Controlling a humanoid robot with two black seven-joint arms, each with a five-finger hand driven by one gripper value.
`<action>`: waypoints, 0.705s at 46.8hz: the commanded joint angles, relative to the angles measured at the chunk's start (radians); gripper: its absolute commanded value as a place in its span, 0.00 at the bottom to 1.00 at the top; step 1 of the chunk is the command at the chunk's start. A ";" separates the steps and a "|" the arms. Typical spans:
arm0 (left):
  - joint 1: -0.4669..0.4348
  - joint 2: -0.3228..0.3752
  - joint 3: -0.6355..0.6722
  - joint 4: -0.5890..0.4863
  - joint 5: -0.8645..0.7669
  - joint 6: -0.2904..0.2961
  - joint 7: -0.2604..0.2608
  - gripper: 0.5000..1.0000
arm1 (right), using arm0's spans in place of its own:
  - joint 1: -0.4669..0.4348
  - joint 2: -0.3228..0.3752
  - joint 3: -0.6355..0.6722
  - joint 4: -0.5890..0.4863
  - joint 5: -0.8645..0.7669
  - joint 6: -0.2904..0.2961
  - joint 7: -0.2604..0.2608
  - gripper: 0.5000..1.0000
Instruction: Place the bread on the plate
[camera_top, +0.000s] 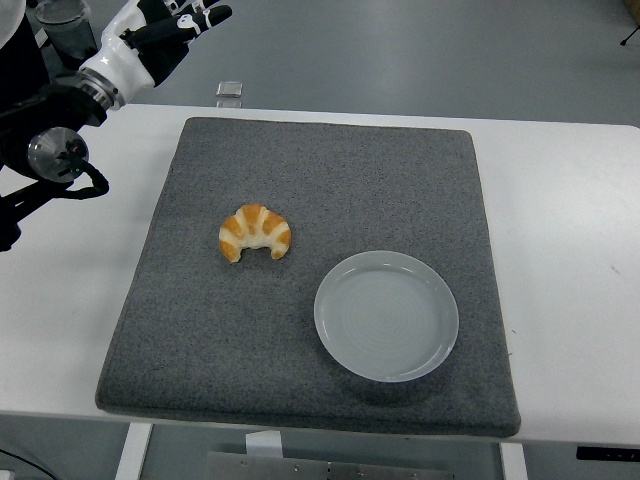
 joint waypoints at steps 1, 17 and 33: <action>-0.012 0.063 0.019 -0.087 0.000 0.025 0.030 0.98 | -0.001 0.000 -0.001 0.000 0.000 0.000 0.000 0.86; -0.370 0.175 0.473 -0.141 0.000 0.025 0.110 0.98 | -0.003 0.000 -0.001 0.000 0.000 0.002 0.000 0.86; -0.849 0.148 0.953 -0.284 0.014 0.016 0.121 0.98 | -0.005 0.000 -0.001 0.000 0.000 0.000 0.000 0.86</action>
